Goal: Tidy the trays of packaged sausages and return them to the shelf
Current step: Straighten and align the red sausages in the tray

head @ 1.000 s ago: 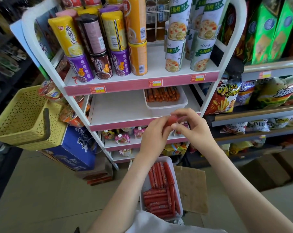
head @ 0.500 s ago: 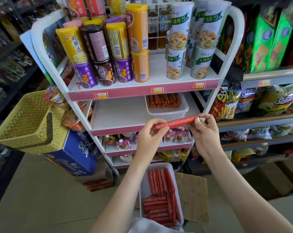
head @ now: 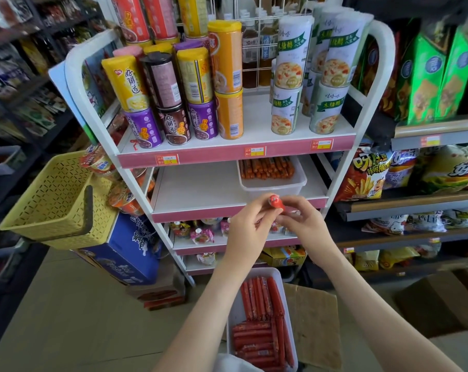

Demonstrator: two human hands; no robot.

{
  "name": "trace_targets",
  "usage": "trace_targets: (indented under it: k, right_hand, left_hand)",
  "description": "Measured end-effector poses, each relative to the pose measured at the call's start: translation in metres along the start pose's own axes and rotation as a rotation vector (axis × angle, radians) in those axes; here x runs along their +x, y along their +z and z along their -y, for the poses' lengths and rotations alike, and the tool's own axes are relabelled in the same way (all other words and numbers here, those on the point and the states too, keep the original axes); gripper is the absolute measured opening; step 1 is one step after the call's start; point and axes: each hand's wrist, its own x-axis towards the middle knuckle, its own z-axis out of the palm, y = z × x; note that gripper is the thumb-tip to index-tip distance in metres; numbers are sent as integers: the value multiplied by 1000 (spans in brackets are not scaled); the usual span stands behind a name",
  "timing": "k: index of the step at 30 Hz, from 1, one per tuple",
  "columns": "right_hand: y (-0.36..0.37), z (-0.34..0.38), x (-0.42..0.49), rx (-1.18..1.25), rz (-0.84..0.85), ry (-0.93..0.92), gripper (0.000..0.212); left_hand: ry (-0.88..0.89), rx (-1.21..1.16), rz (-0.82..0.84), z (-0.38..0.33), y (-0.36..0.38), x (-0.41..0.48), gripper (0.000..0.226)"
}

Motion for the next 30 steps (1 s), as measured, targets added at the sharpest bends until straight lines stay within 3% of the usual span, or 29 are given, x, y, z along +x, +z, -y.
trace_targets:
  k: [4, 9, 12, 15, 19, 21, 24, 27, 30]
  right_hand:
    - [8, 5, -1, -192, -25, -172, 35]
    - [7, -4, 0, -273, 26, -108, 27]
    - [3, -36, 0, -443, 92, 109, 23]
    - [-4, -84, -12, -646, 175, 384, 24]
    - [-4, -142, -45, -696, 300, 623, 8]
    - [2, -179, -60, -657, 335, 686, 16]
    - [18, -242, -71, -637, 399, 723, 24]
    - [38, -298, -63, -669, 437, 589, 27]
    - [58, -352, -49, -674, 418, 562, 26]
  left_hand:
    - [32, 63, -4, 6, 3, -1, 29]
    - [-92, 48, 77, 15, 0, 3, 27]
    - [-272, 179, 187, 43, -5, -2, 40]
    - [-500, 532, 335, 91, -17, -24, 44]
    - [-644, 942, 457, 148, -25, -80, 47]
    - [-628, 1030, 571, 181, -18, -114, 55]
    - [-456, 1109, 752, 237, 4, -164, 56]
    - [-357, 1074, 862, 285, 31, -202, 43]
    - [-390, 1086, 879, 327, 58, -235, 50]
